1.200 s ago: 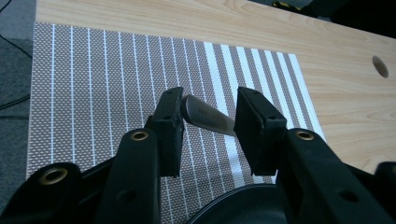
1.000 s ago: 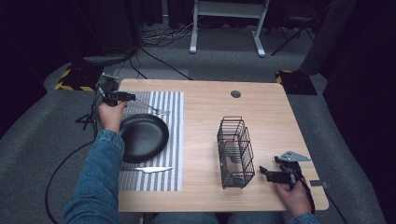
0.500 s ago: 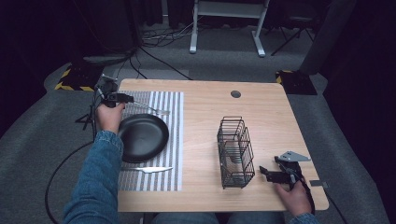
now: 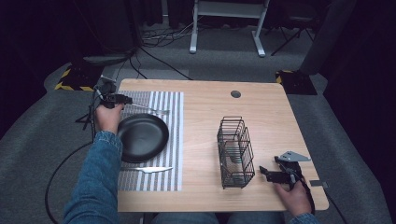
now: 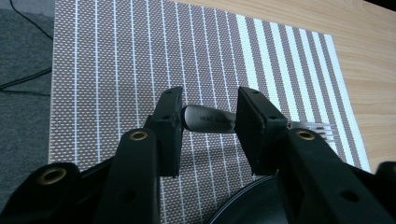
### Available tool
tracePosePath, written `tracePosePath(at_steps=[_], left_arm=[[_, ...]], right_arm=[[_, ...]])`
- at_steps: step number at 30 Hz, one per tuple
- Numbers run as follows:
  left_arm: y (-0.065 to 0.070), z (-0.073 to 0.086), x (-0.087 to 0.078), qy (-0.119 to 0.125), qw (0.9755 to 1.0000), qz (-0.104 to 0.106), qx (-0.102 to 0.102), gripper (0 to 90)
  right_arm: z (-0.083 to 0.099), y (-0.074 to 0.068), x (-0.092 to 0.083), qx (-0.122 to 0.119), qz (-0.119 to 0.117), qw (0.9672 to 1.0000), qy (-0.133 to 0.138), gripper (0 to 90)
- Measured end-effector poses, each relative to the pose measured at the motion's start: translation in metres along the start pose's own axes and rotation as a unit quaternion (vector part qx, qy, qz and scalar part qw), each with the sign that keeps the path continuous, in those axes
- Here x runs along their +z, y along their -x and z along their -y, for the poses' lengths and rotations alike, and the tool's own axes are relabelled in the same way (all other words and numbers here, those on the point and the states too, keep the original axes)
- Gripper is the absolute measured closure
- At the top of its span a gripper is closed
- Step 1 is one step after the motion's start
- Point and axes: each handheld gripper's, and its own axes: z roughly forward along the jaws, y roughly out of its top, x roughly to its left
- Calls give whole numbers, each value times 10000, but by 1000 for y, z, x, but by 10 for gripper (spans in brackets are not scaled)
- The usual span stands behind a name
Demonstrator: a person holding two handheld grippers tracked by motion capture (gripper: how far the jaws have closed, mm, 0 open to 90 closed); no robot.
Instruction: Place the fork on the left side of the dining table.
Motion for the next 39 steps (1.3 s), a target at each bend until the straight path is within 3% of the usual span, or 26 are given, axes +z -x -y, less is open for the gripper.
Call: tracePosePath(at_steps=[9,21,27,29,33,37,39], left_arm=[[-5,4,-4,-53,9998,-165,-66,621],[4,4,-22,249,9996,-132,43,612],[18,7,-45,491,9983,-38,308,577],[25,10,-55,574,9972,-59,475,576],[38,17,-78,724,9947,104,722,573],[57,27,-102,821,9900,88,1147,569],[64,31,-110,863,9881,81,1267,565]], right_arm=[[0,0,0,-1,-1,10000,-1,176],[0,0,0,1,4,10000,-3,176],[0,0,0,3,4,10000,-2,176],[0,0,0,2,4,10000,-4,175],[0,0,0,2,5,10000,-1,176],[0,0,0,0,0,10000,-1,176],[0,0,0,0,0,10000,-2,176]])
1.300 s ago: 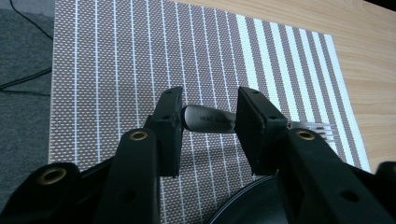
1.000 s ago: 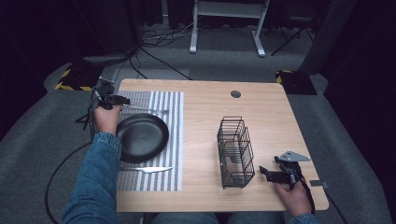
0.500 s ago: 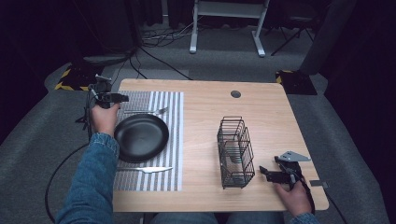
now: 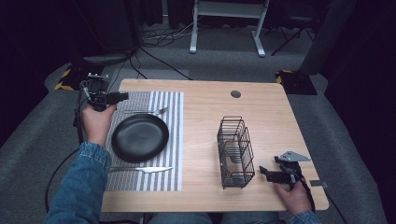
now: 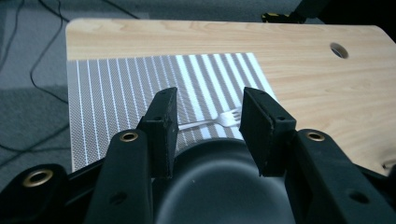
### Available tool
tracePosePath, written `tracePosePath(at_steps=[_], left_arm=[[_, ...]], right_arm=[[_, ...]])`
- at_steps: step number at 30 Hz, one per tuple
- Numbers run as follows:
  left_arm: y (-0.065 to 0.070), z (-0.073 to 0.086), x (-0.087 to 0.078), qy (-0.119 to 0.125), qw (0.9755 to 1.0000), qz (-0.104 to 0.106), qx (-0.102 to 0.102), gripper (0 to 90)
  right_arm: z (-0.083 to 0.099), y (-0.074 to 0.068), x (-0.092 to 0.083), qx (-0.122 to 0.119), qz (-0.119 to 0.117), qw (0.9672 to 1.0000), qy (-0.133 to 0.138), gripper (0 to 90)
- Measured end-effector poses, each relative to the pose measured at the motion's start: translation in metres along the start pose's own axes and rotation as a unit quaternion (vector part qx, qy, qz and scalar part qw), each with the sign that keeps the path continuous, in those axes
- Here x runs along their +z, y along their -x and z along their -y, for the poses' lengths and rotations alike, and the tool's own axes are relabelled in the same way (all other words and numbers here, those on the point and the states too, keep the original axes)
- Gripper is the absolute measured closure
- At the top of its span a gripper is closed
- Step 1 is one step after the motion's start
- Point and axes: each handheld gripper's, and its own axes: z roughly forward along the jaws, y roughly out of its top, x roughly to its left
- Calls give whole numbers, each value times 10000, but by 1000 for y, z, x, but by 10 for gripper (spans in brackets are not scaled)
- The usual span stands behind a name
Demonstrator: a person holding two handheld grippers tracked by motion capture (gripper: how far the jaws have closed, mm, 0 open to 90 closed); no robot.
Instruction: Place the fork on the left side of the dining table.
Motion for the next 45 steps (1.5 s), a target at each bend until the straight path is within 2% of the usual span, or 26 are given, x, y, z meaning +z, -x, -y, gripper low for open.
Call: tracePosePath(at_steps=[5,8,10,14,20,22,25,29,32,36,38,41,44,45], left_arm=[[22,5,-24,54,9993,155,343,559],[38,10,-35,-28,9977,249,622,554],[46,17,-43,67,9960,455,764,549],[58,27,-55,136,9937,624,924,533],[75,46,-73,208,9909,540,1218,521],[80,53,-78,219,9903,464,1288,517],[87,65,-82,149,9893,233,1432,516],[93,79,-83,68,9879,106,1544,514],[97,90,-85,41,9862,111,1650,502],[97,113,-92,82,9812,400,1886,460],[96,124,-94,118,9811,538,1855,446],[92,142,-93,117,9833,686,1683,445],[88,151,-94,166,9835,803,1612,427],[86,153,-94,104,9837,852,1580,414]], right_arm=[[0,0,0,-4,5,10000,-1,175],[0,0,0,-6,10,10000,1,176],[0,0,0,-5,9,10000,1,175],[0,0,0,-5,10,10000,1,176],[0,0,0,-4,5,10000,-2,176],[0,0,0,-2,3,10000,-2,176],[0,0,0,-2,1,10000,1,176],[0,0,0,-3,0,10000,0,176],[0,0,0,-4,0,10000,1,176],[0,0,0,-13,-14,10000,-8,176],[0,0,0,-13,-17,10000,-9,176],[0,0,0,-13,-16,10000,-9,176],[0,0,0,-12,-17,10000,-9,176],[0,0,0,-13,-16,10000,-9,176]])
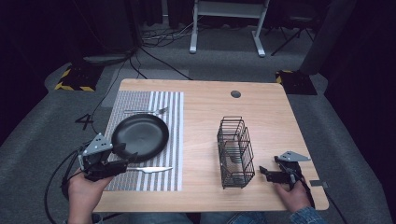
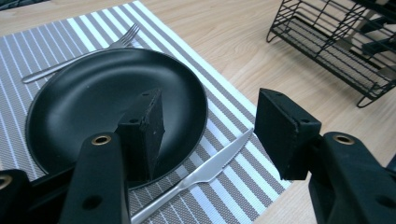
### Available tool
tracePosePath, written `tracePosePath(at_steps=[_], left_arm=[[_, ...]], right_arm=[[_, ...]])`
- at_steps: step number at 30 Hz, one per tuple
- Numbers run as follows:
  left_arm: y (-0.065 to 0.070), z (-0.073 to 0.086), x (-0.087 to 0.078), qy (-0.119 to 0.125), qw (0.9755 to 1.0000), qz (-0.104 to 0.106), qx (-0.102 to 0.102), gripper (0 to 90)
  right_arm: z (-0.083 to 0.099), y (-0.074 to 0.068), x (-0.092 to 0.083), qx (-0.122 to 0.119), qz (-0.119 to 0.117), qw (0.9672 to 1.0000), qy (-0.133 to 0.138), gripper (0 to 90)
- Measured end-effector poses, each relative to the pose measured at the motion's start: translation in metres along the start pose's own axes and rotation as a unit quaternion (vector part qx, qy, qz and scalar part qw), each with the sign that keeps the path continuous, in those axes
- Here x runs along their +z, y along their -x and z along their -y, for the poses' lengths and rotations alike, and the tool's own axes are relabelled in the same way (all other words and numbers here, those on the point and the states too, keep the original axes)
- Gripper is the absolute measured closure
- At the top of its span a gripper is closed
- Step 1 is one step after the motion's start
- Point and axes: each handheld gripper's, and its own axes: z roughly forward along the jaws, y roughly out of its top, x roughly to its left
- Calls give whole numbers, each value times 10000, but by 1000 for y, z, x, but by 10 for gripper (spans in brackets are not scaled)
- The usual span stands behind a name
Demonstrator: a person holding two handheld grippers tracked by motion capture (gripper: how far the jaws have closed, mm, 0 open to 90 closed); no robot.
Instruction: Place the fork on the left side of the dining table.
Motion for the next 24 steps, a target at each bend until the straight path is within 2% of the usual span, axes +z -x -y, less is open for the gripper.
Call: tracePosePath(at_steps=[1,3,5,8,13,18,24], left_arm=[[-1,1,-2,-79,10000,25,-33,385],[-1,6,-5,5,10000,20,-55,381],[-1,13,-3,-50,9998,103,-168,374],[0,28,7,-223,9997,24,-13,370],[-2,50,23,-380,9992,13,-123,347],[1,62,36,-520,9986,-16,-138,346],[6,76,51,-650,9978,-56,63,321]], right_arm=[[0,0,0,0,0,10000,1,176],[0,0,0,0,0,10000,1,176],[0,0,0,0,-1,10000,0,176],[0,0,0,0,0,10000,1,176],[0,0,0,0,2,10000,2,176],[0,0,0,0,2,10000,3,176],[0,0,0,-2,-1,10000,2,176]])
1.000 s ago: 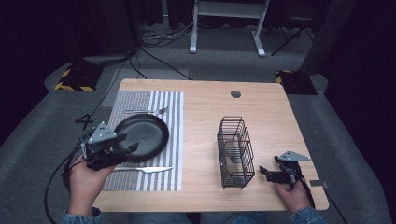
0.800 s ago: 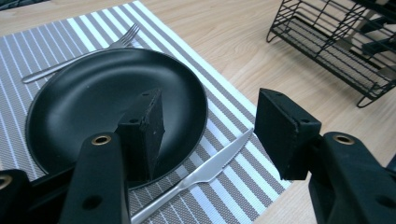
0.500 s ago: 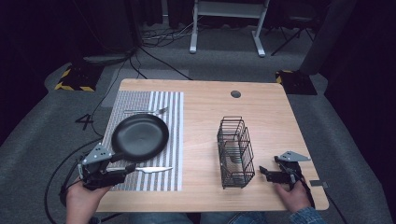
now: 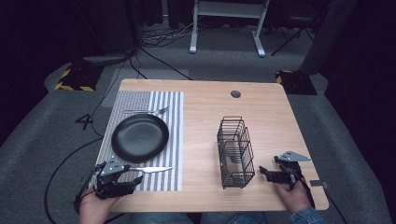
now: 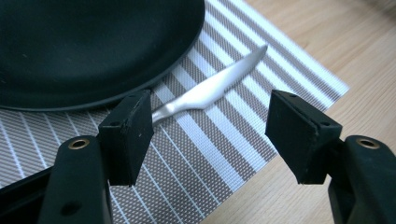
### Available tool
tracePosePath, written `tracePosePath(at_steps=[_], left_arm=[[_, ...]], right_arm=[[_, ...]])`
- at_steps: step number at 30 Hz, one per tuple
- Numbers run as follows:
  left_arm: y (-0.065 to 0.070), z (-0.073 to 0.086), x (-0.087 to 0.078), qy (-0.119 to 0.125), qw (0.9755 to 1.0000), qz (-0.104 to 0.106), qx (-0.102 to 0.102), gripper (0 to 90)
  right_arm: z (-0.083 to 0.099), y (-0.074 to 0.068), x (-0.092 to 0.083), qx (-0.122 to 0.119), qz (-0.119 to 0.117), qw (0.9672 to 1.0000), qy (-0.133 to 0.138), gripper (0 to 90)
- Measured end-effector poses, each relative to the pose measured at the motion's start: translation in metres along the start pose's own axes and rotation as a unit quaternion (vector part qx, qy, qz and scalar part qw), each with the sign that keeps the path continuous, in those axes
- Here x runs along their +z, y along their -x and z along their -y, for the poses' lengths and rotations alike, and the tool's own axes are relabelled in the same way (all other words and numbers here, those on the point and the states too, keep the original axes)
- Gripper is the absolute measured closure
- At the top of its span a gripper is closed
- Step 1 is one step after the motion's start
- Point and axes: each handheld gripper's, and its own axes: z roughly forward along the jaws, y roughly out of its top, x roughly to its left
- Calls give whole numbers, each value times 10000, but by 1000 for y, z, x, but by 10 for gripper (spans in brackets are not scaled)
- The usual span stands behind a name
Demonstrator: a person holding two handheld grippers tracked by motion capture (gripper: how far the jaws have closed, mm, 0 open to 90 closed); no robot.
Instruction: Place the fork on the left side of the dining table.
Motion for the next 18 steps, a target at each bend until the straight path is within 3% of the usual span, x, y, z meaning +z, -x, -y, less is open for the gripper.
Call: tracePosePath(at_steps=[6,10,18], left_arm=[[3,11,13,-204,9998,77,46,303],[5,19,20,-330,9994,15,91,290],[6,29,23,-97,9994,-16,327,237]], right_arm=[[0,0,0,0,-3,10000,-1,176],[0,0,0,-1,-3,10000,-2,176],[0,0,0,0,-3,10000,-1,176]])
